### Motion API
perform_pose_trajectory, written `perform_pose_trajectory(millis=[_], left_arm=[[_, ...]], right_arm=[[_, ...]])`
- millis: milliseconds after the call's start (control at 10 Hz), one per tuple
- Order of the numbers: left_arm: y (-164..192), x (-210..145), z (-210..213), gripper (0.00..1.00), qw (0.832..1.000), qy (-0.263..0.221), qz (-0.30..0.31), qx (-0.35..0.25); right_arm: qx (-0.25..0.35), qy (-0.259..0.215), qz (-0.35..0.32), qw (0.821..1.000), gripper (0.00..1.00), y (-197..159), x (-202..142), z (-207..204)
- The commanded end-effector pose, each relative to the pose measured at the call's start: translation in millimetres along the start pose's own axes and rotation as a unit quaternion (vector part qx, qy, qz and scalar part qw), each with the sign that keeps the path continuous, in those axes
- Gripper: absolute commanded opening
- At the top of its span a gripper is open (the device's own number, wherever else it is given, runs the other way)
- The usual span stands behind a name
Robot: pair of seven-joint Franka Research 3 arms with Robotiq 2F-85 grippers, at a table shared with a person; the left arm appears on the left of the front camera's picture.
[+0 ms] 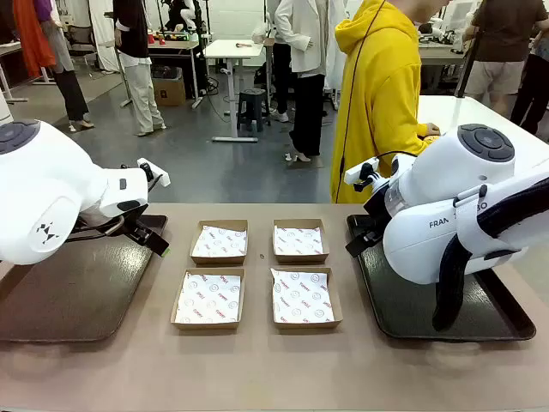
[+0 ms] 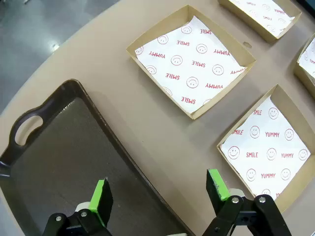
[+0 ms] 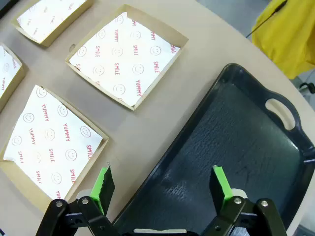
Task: Individually package the donuts and arrange them on the tray.
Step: Pick up one Paper togo box.
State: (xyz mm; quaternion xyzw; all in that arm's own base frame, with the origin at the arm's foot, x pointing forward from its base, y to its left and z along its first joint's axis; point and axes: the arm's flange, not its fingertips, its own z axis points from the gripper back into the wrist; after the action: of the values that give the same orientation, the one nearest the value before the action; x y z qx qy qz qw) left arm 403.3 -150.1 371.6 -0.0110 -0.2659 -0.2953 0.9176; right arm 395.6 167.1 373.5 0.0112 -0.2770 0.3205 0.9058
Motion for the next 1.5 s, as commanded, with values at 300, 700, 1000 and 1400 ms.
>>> perform_pose_trajectory(millis=[300, 700, 1000, 1400], left_arm=[[-0.1, 0.0, 0.0, 1.0, 1.0, 0.0, 0.0, 0.0], [-0.1, 0.0, 0.0, 1.0, 1.0, 0.0, 0.0, 0.0], [-0.1, 0.0, 0.0, 1.0, 1.0, 0.0, 0.0, 0.0], [-10.2, -43.1, 43.4, 1.0, 0.998, 0.042, -0.03, -0.025]], right_arm=[[0.0, 0.0, 0.0, 1.0, 1.0, 0.0, 0.0, 0.0], [0.0, 0.0, 0.0, 1.0, 1.0, 0.0, 0.0, 0.0], [0.0, 0.0, 0.0, 1.0, 1.0, 0.0, 0.0, 0.0], [0.025, 0.039, 0.044, 0.998, 1.0, 27.0, -29.1, 36.9]])
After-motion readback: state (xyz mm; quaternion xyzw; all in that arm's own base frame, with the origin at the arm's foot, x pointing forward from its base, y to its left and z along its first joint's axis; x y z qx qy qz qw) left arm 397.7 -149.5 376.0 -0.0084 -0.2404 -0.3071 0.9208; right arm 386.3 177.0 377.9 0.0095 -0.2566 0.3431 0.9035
